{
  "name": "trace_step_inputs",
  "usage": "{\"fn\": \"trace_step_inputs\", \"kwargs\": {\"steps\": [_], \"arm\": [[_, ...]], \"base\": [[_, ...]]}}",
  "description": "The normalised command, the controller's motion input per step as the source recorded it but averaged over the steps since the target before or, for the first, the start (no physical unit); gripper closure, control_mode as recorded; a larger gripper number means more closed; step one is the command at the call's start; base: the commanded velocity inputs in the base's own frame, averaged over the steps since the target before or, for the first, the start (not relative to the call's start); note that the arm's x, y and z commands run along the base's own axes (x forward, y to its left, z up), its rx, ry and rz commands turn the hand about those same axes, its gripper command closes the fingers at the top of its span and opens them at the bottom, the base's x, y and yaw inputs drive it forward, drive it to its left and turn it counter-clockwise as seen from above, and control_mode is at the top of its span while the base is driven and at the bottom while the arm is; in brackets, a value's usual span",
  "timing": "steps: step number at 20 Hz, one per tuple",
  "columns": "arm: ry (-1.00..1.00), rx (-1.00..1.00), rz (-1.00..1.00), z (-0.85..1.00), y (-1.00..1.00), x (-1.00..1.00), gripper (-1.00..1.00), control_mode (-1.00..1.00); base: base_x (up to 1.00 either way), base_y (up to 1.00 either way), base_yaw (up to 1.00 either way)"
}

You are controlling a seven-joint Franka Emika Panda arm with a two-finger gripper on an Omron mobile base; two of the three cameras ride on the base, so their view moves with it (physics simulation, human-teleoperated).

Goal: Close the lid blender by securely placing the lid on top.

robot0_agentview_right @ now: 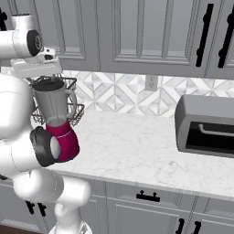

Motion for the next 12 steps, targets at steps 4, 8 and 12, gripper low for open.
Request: {"fn": "trace_step_inputs", "kwargs": {"steps": [4, 8, 12], "arm": [[-0.19, -0.14, 0.00, -0.62, 0.74, -1.00, -1.00, -1.00], [-0.11, -0.36, 0.00, -1.00, 1.00, -1.00, -1.00, -1.00], [-0.01, -0.28, 0.00, -1.00, 0.59, -0.97, -1.00, -1.00]], "base": [[0.00, 0.00, 0.00], [0.00, 0.00, 0.00], [0.00, 0.00, 0.00]]}}
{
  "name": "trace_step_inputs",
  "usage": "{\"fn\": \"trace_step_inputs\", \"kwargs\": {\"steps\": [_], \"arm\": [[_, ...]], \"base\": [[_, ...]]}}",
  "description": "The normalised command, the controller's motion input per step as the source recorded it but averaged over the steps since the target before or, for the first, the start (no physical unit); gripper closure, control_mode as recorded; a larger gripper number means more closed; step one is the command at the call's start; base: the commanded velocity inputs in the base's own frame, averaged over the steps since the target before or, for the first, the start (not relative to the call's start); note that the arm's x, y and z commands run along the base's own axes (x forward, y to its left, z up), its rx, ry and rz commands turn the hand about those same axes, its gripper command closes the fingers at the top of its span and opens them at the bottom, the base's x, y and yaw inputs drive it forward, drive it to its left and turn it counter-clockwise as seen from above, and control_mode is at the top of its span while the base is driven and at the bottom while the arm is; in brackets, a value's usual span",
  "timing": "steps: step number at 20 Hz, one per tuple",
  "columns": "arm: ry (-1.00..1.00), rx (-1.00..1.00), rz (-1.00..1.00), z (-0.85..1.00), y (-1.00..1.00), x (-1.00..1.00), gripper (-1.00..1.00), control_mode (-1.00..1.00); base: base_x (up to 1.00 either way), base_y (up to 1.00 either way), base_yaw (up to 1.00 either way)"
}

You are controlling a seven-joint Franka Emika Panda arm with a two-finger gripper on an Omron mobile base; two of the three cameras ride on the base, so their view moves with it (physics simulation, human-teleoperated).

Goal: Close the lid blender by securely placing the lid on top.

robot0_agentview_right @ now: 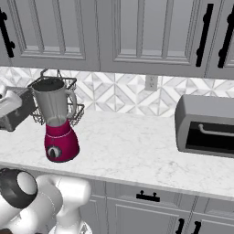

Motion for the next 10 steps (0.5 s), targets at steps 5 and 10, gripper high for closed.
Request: {"fn": "trace_step_inputs", "kwargs": {"steps": [5, 10], "arm": [[0.06, -0.07, 0.00, -0.44, 0.09, -0.18, -1.00, -1.00], [0.00, -0.01, 0.00, 0.00, 0.01, 0.00, -1.00, -1.00]], "base": [[0.00, 0.00, 0.00], [0.00, 0.00, 0.00]]}}
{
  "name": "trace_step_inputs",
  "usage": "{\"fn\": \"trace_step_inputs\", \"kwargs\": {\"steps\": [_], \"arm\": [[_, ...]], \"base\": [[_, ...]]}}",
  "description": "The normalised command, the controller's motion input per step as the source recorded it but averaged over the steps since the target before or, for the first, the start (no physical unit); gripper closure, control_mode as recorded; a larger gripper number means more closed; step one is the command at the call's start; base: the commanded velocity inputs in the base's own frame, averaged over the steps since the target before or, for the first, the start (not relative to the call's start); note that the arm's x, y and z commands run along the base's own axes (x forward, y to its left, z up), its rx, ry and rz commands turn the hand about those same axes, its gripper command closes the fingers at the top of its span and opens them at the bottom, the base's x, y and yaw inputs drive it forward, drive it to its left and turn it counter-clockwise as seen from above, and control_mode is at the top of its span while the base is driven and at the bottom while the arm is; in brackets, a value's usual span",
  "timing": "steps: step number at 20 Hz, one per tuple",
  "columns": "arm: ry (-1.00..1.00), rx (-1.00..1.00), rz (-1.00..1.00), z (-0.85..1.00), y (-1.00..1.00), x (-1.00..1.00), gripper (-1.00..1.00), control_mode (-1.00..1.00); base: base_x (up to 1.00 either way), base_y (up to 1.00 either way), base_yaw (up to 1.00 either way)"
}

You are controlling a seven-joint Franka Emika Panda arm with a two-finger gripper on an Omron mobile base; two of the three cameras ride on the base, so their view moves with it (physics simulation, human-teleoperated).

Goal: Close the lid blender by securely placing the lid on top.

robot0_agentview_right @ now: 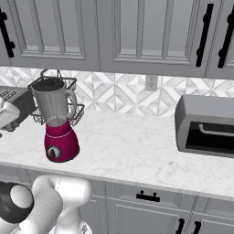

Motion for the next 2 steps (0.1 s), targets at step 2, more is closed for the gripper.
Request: {"fn": "trace_step_inputs", "kwargs": {"steps": [2], "arm": [[0.00, 0.01, 0.00, 0.00, 0.00, 0.00, -1.00, -1.00]], "base": [[0.00, 0.00, 0.00]]}}
